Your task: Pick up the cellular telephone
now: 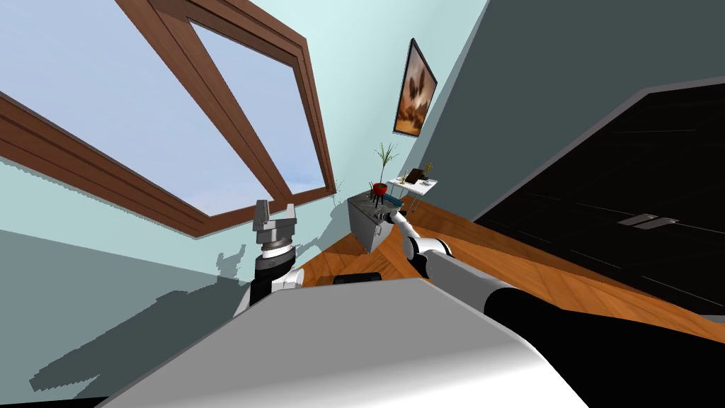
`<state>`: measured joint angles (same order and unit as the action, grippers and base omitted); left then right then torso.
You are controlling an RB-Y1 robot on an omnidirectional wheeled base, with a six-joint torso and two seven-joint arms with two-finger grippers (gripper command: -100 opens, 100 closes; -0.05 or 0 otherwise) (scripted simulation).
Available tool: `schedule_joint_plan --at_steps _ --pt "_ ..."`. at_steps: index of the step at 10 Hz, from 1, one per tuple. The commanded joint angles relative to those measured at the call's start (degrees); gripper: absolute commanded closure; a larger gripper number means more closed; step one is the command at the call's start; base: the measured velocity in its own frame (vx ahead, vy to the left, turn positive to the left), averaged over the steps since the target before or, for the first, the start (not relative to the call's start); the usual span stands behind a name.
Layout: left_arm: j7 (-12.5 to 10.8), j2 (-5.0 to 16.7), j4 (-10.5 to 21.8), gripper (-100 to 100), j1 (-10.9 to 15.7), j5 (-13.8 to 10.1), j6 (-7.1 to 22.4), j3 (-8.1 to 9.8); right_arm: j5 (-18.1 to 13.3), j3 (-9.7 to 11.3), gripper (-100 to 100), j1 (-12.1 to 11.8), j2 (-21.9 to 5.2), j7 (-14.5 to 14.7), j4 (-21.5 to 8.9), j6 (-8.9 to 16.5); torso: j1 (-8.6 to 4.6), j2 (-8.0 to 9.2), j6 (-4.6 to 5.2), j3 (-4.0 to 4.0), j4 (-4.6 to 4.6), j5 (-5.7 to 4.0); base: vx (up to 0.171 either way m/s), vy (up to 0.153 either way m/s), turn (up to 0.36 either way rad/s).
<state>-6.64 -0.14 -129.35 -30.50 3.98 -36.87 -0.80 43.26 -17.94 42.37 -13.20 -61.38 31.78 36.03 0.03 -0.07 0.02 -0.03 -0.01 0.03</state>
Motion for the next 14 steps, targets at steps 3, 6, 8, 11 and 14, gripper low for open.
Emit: schedule_joint_plan --at_steps 3,6,8,11,14 --pt "0.0 0.0 0.0 0 0.0 0.0 0.0 0.0 -1.4 -2.1 -100 -4.4 1.7 1.1 6.5 4.0 0.08 -0.22 0.01 -0.12 -0.04 0.02 0.064 0.035 -0.067" --pt "0.0 0.0 0.0 0 0.0 0.0 0.0 0.0 -2.4 -3.4 -100 -7.4 2.9 1.8 11.6 6.6 0.13 -0.22 0.01 -0.13 -0.05 0.03 0.072 0.049 -0.048" --pt "0.0 0.0 0.0 0 0.0 0.0 0.0 0.0 -2.8 -4.1 -100 -8.8 3.4 2.2 14.1 7.9 0.12 -0.23 -0.01 -0.13 -0.05 0.03 0.057 0.038 -0.036" --pt "0.0 0.0 0.0 0 0.0 0.0 0.0 0.0 -3.8 -5.5 -100 -11.8 4.6 2.9 18.5 10.6 0.03 -0.16 0.01 -0.09 -0.04 0.01 0.053 0.032 -0.05" --pt "0.0 0.0 0.0 0 0.0 0.0 0.0 0.0 -4.7 -6.9 -100 -14.7 5.7 3.7 23.8 13.2 0.06 -0.19 0.0 -0.11 -0.04 0.02 0.061 0.035 -0.045"
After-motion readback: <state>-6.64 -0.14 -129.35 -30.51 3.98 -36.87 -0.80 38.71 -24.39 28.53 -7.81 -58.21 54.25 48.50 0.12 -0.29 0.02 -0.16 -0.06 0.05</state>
